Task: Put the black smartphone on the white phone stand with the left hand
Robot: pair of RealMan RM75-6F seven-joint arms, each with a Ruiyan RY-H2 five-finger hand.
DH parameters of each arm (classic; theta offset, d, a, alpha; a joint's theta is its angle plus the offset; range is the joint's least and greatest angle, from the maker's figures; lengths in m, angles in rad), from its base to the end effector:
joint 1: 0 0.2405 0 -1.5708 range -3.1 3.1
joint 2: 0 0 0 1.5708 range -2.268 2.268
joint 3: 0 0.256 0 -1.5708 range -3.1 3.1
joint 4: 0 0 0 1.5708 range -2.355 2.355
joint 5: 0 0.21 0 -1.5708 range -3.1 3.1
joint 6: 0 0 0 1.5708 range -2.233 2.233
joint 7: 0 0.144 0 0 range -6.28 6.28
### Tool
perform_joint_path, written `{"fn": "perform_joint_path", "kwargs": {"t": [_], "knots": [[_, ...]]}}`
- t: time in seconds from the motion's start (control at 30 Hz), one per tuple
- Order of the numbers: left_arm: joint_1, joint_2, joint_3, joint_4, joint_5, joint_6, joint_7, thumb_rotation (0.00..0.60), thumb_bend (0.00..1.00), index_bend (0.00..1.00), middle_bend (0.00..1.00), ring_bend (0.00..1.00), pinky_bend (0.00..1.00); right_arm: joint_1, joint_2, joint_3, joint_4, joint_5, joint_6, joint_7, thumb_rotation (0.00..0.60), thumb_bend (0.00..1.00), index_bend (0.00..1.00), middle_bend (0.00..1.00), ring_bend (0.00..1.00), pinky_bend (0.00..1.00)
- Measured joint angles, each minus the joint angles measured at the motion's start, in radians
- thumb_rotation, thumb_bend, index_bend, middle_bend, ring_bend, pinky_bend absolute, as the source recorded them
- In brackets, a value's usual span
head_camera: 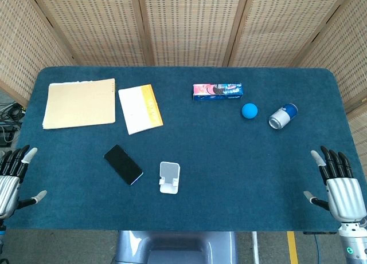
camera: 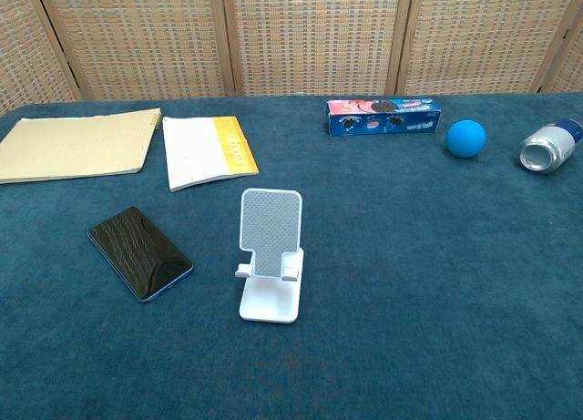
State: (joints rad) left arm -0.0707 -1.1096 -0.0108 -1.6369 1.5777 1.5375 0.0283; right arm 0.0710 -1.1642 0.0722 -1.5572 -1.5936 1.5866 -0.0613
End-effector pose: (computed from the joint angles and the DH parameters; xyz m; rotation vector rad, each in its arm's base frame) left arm -0.2992 0.1678 0.1572 -1.4391 -0.8608 -0.9356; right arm -0.3005 -0.1803 0.1608 1.4006 -0.7289 0.9670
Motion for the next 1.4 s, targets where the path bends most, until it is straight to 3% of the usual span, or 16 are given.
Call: {"fn": "perform_joint_path", "kwargs": {"t": [0.17, 0.37, 0.57, 0.7, 0.87, 1.1, 1.4], "knots": [[-0.007, -0.003, -0.002, 0.007, 0.004, -0.005, -0.004, 0.600, 0.00, 0.00, 0.00, 0.00, 0.00, 0.002, -0.002, 0.000, 0.000, 0.000, -0.004, 0.001, 0.600, 0.00, 0.00, 0.00, 0.00, 0.00], [-0.060, -0.008, -0.011, 0.019, 0.007, -0.086, 0.000, 0.600, 0.00, 0.00, 0.00, 0.00, 0.00, 0.007, -0.004, 0.006, 0.001, 0.010, -0.011, -0.004, 0.600, 0.00, 0.00, 0.00, 0.00, 0.00], [-0.241, -0.014, -0.030, 0.075, 0.087, -0.274, 0.048, 0.600, 0.00, 0.00, 0.00, 0.00, 0.02, 0.022, -0.006, 0.020, 0.005, 0.057, -0.057, -0.002, 0.600, 0.00, 0.00, 0.00, 0.00, 0.00], [-0.401, -0.029, -0.037, 0.139, 0.178, -0.407, 0.021, 0.600, 0.00, 0.01, 0.00, 0.06, 0.12, 0.036, -0.010, 0.038, 0.011, 0.084, -0.077, 0.002, 0.600, 0.00, 0.00, 0.00, 0.00, 0.00], [-0.565, -0.060, -0.032, 0.222, 0.249, -0.553, -0.068, 0.600, 0.00, 0.14, 0.07, 0.15, 0.23, 0.045, -0.019, 0.053, 0.026, 0.122, -0.096, -0.005, 0.600, 0.00, 0.00, 0.00, 0.00, 0.00], [-0.692, -0.129, 0.015, 0.318, 0.276, -0.686, -0.174, 0.600, 0.00, 0.17, 0.11, 0.21, 0.28, 0.048, -0.025, 0.071, 0.059, 0.185, -0.124, 0.002, 0.600, 0.00, 0.00, 0.00, 0.00, 0.00], [-0.727, -0.219, 0.100, 0.474, 0.319, -0.669, -0.250, 0.600, 0.00, 0.22, 0.16, 0.25, 0.28, 0.043, -0.024, 0.081, 0.085, 0.225, -0.141, 0.022, 0.600, 0.00, 0.00, 0.00, 0.00, 0.00]]}}
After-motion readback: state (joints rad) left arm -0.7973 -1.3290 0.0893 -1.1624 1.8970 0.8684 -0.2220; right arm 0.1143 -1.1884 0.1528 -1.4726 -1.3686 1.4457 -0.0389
